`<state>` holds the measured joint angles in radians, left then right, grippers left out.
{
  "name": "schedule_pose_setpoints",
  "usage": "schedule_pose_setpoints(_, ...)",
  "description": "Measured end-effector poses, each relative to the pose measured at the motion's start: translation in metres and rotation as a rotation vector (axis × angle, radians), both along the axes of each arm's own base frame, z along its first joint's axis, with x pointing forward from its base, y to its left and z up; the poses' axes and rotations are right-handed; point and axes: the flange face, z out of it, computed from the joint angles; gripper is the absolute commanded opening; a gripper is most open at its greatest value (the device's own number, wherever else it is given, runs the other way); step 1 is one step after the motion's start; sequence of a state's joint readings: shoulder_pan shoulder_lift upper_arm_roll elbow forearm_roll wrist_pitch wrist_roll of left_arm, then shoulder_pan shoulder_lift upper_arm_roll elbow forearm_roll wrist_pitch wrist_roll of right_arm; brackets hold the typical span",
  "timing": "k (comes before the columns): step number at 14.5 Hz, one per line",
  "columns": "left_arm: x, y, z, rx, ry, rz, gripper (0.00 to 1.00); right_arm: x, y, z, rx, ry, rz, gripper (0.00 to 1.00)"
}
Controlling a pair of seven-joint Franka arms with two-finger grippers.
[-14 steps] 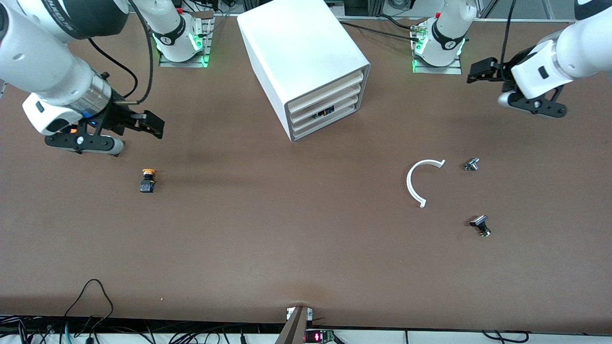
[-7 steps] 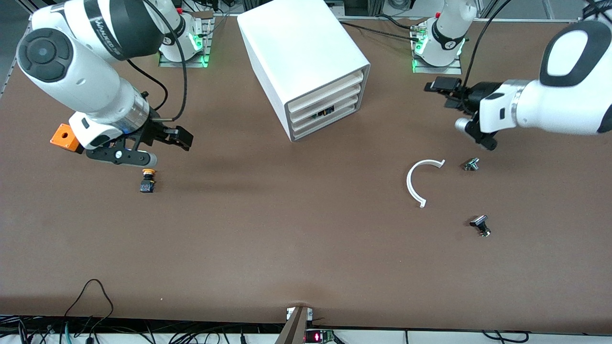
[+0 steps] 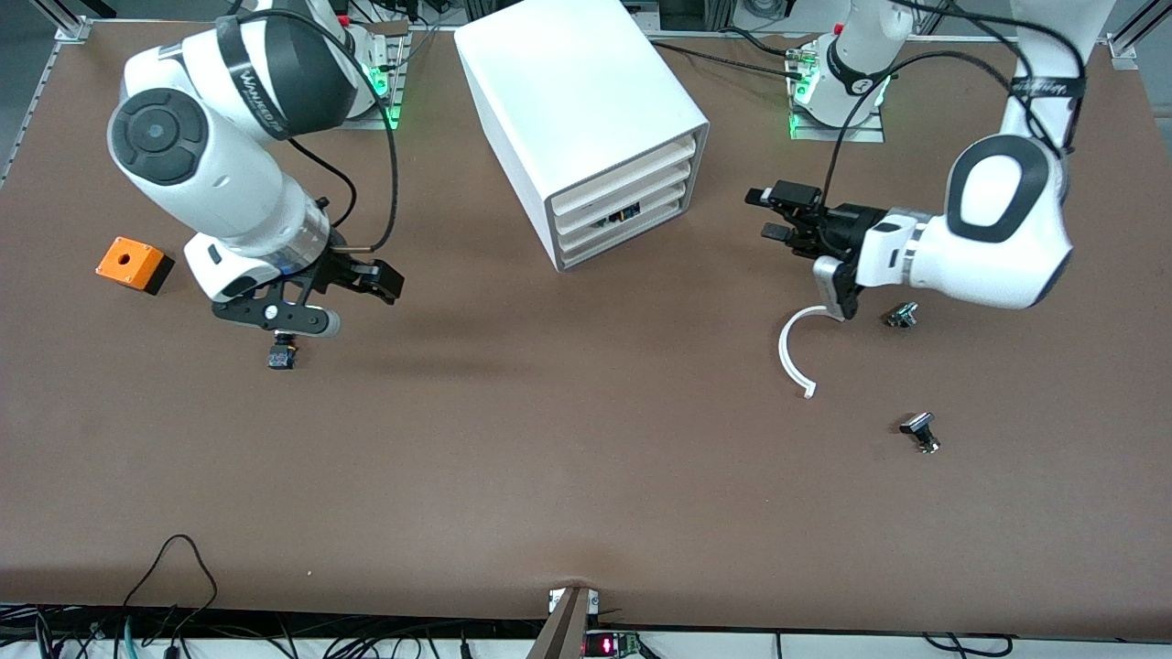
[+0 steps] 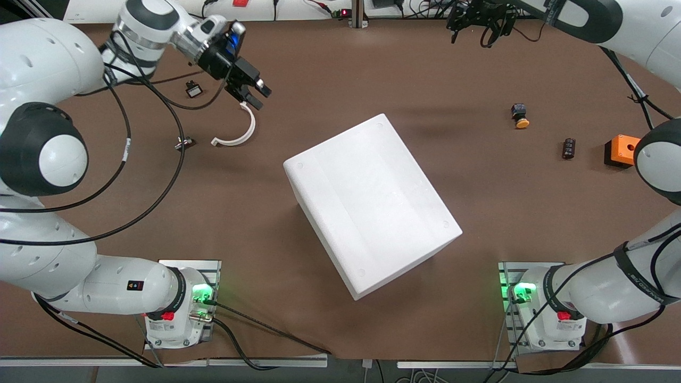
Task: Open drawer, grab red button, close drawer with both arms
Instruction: 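Reach the left gripper to the drawer handle while the right gripper approaches, then grasp the drawer handle with the left gripper and pull it open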
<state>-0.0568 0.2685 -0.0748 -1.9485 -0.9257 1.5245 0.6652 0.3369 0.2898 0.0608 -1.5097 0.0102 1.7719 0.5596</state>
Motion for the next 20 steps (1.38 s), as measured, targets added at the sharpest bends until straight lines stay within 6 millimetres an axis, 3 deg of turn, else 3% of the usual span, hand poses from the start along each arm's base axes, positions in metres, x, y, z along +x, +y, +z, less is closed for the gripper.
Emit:
schedule_pose_setpoints(4, -0.019, -0.008, -0.087, -0.195, 0.015, 0.043, 0.86, -0.004, 0.02, -0.013, -0.007, 0.015, -0.017, 1.0)
schedule_pose_setpoints(6, -0.038, -0.018, -0.115, -0.229, 0.007, 0.063, 0.83, -0.006, 0.027, -0.016, -0.009, 0.018, -0.025, 1.0)
schedule_pose_setpoints(12, -0.093, -0.063, -0.154, -0.268, 0.0, 0.105, 0.76, -0.014, 0.044, -0.016, -0.011, 0.018, -0.05, 1.0)
schedule_pose_setpoints(14, -0.106, -0.067, -0.161, -0.269, 0.014, 0.097, 0.61, -0.019, 0.056, -0.017, -0.011, 0.017, -0.045, 1.0)
schedule_pose_setpoints(18, -0.126, -0.072, -0.172, -0.297, -0.001, 0.071, 0.51, -0.024, 0.07, -0.016, -0.008, 0.01, -0.048, 1.0)
schedule_pose_setpoints(20, -0.136, -0.076, -0.181, -0.322, -0.005, 0.086, 0.31, -0.025, 0.072, -0.015, -0.007, 0.008, -0.051, 1.0)
